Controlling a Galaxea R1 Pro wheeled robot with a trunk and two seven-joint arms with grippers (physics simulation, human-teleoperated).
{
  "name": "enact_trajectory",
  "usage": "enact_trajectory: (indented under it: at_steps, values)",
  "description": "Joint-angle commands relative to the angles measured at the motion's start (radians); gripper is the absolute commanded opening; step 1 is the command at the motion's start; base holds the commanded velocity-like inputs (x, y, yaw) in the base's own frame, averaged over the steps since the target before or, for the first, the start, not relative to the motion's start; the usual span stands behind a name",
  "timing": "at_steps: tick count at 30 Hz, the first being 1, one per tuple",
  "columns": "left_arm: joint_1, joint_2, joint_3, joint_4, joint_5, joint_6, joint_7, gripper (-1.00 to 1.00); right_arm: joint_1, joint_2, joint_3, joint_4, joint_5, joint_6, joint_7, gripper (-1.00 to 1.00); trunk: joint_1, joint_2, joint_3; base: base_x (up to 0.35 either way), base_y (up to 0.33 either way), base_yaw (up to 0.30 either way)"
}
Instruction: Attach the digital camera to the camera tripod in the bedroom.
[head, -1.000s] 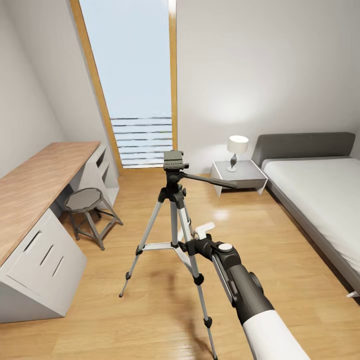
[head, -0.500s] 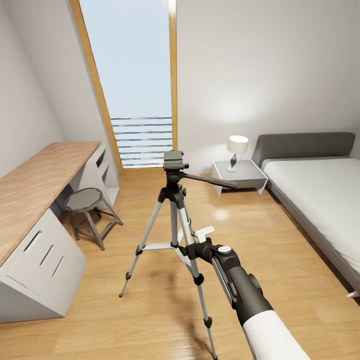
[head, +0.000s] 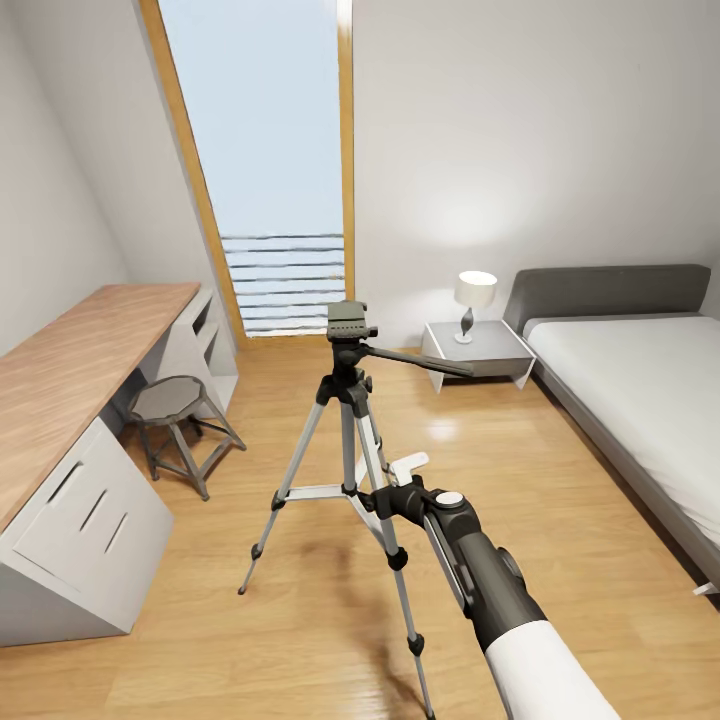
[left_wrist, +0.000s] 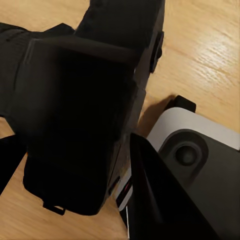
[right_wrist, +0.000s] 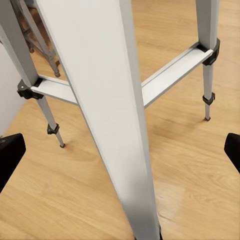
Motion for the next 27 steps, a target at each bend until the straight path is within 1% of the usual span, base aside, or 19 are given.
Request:
enact_trajectory:
  at_steps: [1, 16, 17, 19, 21, 22, 23, 27]
  values:
    - [0.0, 0.007, -0.008, -0.009, 0.008, 0.009, 0.007, -1.0, -0.001, 0.0, -0.001, -0.002, 0.011, 0.004, 0.008, 1.0, 0.001, -0.002, -0.002, 0.0, 0.0, 0.0]
    - [0.0, 0.091, 0.0, -0.093, 0.01, 0.093, 0.011, -1.0, -0.001, 0.0, -0.001, -0.002, 0.011, 0.003, 0.008, 1.0, 0.001, -0.002, -0.002, 0.0, 0.0, 0.0]
    - [0.0, 0.176, 0.0, -0.604, 0.01, 0.11, 0.011, -1.0, -0.001, 0.0, -0.001, -0.002, 0.011, 0.003, 0.008, 1.0, 0.001, -0.002, -0.002, 0.0, 0.0, 0.0]
    - [0.0, 0.19, 0.008, -0.634, 0.01, 0.111, 0.011, -1.0, -0.001, 0.0, -0.001, -0.002, 0.01, 0.003, 0.008, 1.0, 0.001, -0.002, -0.002, 0.0, 0.0, 0.0]
    - [0.0, 0.196, 0.02, -0.646, 0.011, 0.111, 0.011, -1.0, -0.001, 0.0, -0.001, -0.002, 0.01, 0.003, 0.008, 1.0, 0.001, -0.002, -0.002, 0.0, 0.0, 0.0]
    - [0.0, 0.198, 0.028, -0.651, 0.011, 0.111, 0.011, -1.0, -0.001, 0.0, -0.001, -0.002, 0.01, 0.003, 0.008, 1.0, 0.001, -0.002, -0.002, 0.0, 0.0, 0.0]
    - [0.0, 0.199, 0.046, -0.657, 0.011, 0.113, 0.011, -1.0, -0.001, 0.0, -0.001, -0.002, 0.01, 0.003, 0.008, 1.0, 0.001, -0.002, -0.002, 0.0, 0.0, 0.0]
    - [0.0, 0.2, 0.074, -0.659, 0.01, 0.12, 0.011, -1.0, -0.001, 0.0, -0.001, -0.002, 0.009, 0.001, 0.007, 1.0, 0.001, -0.002, -0.002, 0.0, 0.0, 0.0]
